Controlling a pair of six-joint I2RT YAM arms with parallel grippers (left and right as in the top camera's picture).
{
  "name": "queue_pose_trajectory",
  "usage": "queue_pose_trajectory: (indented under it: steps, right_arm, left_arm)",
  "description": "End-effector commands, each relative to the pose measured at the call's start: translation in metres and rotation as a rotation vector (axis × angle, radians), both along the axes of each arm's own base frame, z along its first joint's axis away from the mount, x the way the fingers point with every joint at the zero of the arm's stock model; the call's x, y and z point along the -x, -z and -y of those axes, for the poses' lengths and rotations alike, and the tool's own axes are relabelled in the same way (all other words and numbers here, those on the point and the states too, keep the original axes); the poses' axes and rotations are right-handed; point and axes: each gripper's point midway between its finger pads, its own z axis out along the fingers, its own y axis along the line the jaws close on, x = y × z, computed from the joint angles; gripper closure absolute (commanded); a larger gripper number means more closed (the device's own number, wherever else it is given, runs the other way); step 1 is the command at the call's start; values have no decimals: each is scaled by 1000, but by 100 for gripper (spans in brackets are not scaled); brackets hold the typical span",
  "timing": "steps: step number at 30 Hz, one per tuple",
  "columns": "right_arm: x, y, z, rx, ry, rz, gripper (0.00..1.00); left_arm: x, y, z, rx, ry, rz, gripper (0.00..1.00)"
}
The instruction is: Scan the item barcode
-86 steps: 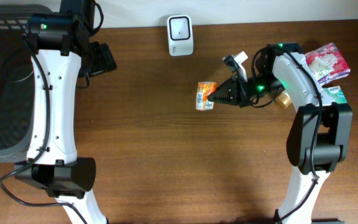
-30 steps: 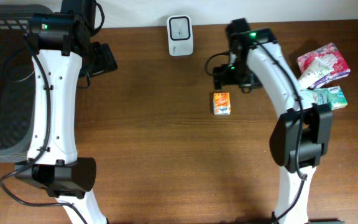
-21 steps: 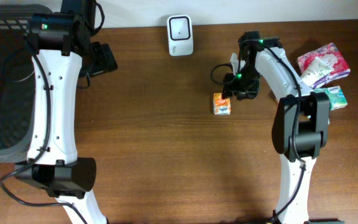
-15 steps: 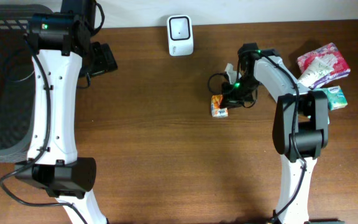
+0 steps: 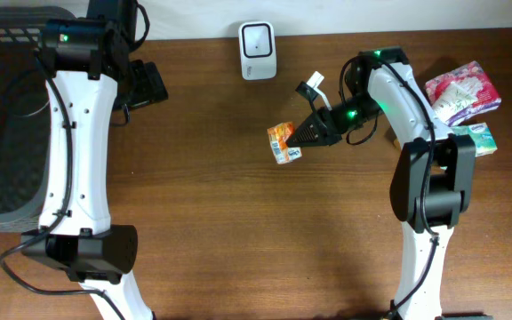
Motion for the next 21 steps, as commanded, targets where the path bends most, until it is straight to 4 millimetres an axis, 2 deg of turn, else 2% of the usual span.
queue_pose_trajectory:
  steps: [1,2,4,5,6,7,8,10,12,13,14,15,18,21]
  right_arm:
    - [-2,-10,-3,-3,14,1,96]
    - [-4,-4,-1,42,37,-44,96]
    - [-20,24,7,246,148,-173,96]
    - [-41,65,33,583,391,-325,96]
    - [-51,87,62,821,593,-394,96]
    - [-52,101,94,1051,771,-413,96]
    - [-47,104,112,1203,832,-381,96]
    - [-36,101,127,1426,862,-276,96]
    - [-31,86,143,1667,945,-109,96]
    - [-29,73,145,1777,1002,-2,96]
    - [-28,70,139,1796,999,46,96]
    - [-29,75,126,1792,978,78,96]
    - [-17,100,110,1823,896,85,96]
    - [-10,121,79,1718,871,29,92]
  left_arm:
    - [3,-13,-1,-6,-1,37,1]
    - [3,-13,-1,-6,-1,37,1]
    - [4,-13,-1,-6,-1,37,1]
    - [3,-13,-1,-6,-1,37,1]
    - [3,-13,-1,-6,-1,37,1]
    - [3,-13,-1,-6,-1,37,1]
    - [3,-13,-1,-6,-1,37,1]
    - [3,-13,-1,-6,-1,37,1]
    - [3,-13,-1,-6,-1,37,1]
    - [3,-13,-1,-6,-1,37,1]
    - [3,-13,-1,-6,-1,37,1]
    - [3,-13,-1,-6,-1,37,1]
    - [3,-13,-1,-6,-1,37,1]
    - [3,-13,-1,-6,-1,37,1]
